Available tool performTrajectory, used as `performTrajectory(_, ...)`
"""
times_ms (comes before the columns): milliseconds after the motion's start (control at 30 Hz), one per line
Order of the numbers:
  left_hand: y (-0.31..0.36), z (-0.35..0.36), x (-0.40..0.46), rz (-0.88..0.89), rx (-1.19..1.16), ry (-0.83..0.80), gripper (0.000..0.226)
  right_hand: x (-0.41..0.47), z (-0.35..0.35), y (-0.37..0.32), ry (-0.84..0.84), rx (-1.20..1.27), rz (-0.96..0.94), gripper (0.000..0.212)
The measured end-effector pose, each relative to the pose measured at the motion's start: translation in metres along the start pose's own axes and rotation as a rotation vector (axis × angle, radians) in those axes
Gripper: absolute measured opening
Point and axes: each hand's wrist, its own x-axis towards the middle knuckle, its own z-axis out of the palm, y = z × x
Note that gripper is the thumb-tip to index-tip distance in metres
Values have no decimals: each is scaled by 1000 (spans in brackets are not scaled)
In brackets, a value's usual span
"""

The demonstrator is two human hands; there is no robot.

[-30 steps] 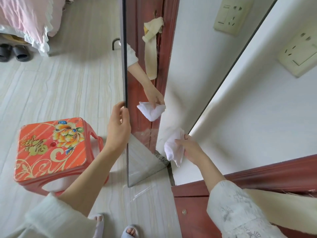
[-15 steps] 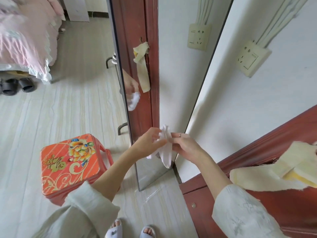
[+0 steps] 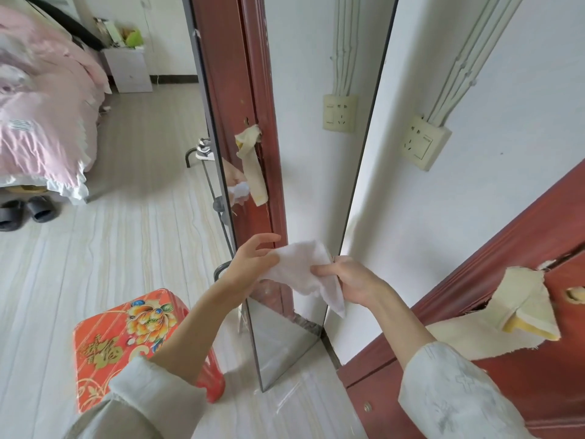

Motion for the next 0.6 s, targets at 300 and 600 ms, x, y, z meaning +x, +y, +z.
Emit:
performTrajectory(300, 7, -4, 10, 118, 417, 315, 20, -7, 6, -20, 59, -35, -129, 14)
performTrajectory(600, 28, 11, 5, 110, 418, -69, 40, -13, 25, -36, 69, -97, -332, 17)
